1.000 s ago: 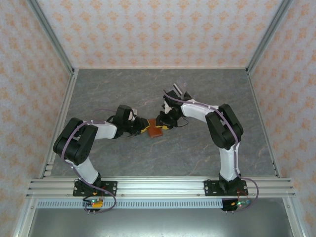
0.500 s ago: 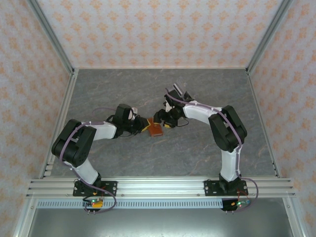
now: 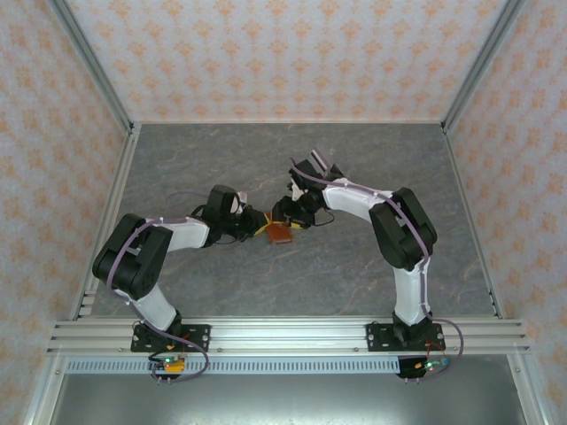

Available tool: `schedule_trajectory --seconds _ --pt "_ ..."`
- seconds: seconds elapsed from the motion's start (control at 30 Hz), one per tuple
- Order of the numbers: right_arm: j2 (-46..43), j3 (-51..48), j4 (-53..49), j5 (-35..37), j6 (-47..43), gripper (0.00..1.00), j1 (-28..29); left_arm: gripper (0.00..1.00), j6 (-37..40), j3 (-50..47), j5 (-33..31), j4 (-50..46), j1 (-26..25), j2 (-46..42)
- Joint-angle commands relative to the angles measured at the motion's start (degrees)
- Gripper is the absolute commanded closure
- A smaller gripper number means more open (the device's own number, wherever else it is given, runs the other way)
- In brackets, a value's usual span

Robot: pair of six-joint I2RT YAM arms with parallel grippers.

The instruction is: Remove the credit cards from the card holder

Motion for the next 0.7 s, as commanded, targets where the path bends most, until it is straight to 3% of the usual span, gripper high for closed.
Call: schedule_trajectory --seconds 0.0,0.27,0.37,0.67 --pt "1.5 2.2 -4.5 1.5 -2.4 0.45 0.6 0.89 1.1 1.6 0.0 -1.9 -0.4 -0.9" --pt "0.0 3.1 -10.8 9.3 -4.8 0.58 0.8 1.0 1.8 2.2 -3.1 -6.5 -0.4 -1.7" --pt "0.1 4.1 -13.7 13.1 -5.3 0.6 1.5 1.0 3.1 3.6 -4.7 -11.1 -0.4 -1.4" --pt "0.2 5.3 -17.1 21.6 -4.0 0.67 1.7 1.0 3.3 3.4 -6.0 -12.1 -0.4 -2.0"
